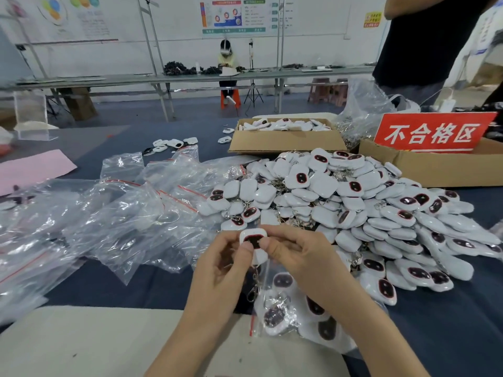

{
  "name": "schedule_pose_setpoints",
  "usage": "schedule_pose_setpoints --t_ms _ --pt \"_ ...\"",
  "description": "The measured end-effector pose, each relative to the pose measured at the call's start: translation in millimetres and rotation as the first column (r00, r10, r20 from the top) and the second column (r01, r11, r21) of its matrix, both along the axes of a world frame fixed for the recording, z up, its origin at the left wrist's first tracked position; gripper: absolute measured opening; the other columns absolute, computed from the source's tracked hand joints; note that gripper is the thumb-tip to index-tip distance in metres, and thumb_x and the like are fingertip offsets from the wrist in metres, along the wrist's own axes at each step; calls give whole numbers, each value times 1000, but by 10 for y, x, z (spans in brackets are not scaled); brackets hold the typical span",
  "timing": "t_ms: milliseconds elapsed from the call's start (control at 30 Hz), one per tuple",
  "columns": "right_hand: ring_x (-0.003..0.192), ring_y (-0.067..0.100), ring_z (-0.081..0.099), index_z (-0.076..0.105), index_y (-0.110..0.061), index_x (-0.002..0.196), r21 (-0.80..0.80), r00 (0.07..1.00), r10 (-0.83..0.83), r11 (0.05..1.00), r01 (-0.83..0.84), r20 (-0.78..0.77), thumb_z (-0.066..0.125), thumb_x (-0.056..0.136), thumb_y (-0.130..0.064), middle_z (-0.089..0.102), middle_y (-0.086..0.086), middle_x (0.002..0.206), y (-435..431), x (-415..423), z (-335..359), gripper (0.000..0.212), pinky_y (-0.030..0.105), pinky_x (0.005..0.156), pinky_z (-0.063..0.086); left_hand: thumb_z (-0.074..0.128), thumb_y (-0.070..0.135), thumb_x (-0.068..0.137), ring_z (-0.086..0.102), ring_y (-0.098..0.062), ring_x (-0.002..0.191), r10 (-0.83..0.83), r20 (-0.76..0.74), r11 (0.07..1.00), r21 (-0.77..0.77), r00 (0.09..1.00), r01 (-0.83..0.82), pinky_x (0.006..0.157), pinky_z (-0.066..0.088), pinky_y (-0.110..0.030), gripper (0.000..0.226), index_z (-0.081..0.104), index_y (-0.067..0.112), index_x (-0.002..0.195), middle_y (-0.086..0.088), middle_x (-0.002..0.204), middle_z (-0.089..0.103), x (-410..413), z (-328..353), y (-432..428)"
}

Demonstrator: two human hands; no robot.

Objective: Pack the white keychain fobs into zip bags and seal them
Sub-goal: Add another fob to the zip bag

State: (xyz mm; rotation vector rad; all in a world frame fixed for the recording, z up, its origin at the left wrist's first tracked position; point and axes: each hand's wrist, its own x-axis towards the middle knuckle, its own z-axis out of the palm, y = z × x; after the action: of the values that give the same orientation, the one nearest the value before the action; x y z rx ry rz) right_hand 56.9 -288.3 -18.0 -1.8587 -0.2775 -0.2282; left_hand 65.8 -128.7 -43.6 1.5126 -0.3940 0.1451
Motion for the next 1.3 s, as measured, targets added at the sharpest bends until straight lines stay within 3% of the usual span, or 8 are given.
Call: schedule_pose_setpoints --t_ms 100,267,433,500,667,1000,1200,1300 --pt "84 10 73 70 -57 93 9 1000 24 1000 -25 11 67 92 -27 77 -17 91 15 -16 10 30 19 75 59 58 12 101 54 0 61 16 30 999 41 999 -17 58 43 -13 19 70 26 94 14 69 62 -4 12 20" --pt "81 31 71 67 -66 94 23 999 40 999 -40 -7 63 92 -33 76 5 91 12 -15 4 33 31 70 63 58 10 102 51 -3 61 10 -3 998 57 1000 -10 57 42 -16 23 68 26 89 8 69 59 17 18 32" --pt "68 33 70 73 -49 104 37 997 36 999 -33 -65 61 96 -29 74 0 74 10 -16 -16 25 26 56 59 58 12 101 54 -2 63 9 -7 999 39 1000 -9 61 45 -16 19 71 24 94 9 72 63 14 27 19" --pt "67 32 70 74 -43 105 48 996 31 998 -28 -83 62 97 -27 74 -2 73 16 -16 -17 21 30 57 60 58 12 101 57 0 64 13 -8 1000 26 1000 -13 62 46 -15 19 72 23 94 13 72 65 12 26 10" --pt "71 22 71 70 -59 85 57 999 -20 998 22 -42 64 95 -27 75 -7 79 29 -32 8 34 17 60 56 60 15 100 61 -5 67 5 -11 1000 30 1000 -4 65 52 -23 13 71 20 95 11 73 66 9 21 8" --pt "76 24 73 71 -54 85 92 999 -32 995 36 -41 65 93 -27 76 0 89 23 -20 -26 29 27 68 62 67 27 97 61 -13 71 -48 -30 998 50 998 50 64 53 -30 7 70 28 104 -8 81 66 22 -24 12" --pt "75 6 72 71 -48 87 115 999 -14 993 20 -52 64 93 -22 77 -12 86 4 -28 -11 27 19 62 58 67 14 98 67 -37 98 -106 -59 994 30 993 108 86 56 -47 19 69 29 110 -7 101 74 30 -34 16" --pt "75 4 72 70 -46 92 88 999 -25 996 29 -49 64 94 -22 77 -15 86 -10 -34 -17 25 15 64 56 67 14 97 68 -34 95 -97 -68 994 50 993 101 85 56 -40 19 69 27 111 -8 98 74 41 -40 23"
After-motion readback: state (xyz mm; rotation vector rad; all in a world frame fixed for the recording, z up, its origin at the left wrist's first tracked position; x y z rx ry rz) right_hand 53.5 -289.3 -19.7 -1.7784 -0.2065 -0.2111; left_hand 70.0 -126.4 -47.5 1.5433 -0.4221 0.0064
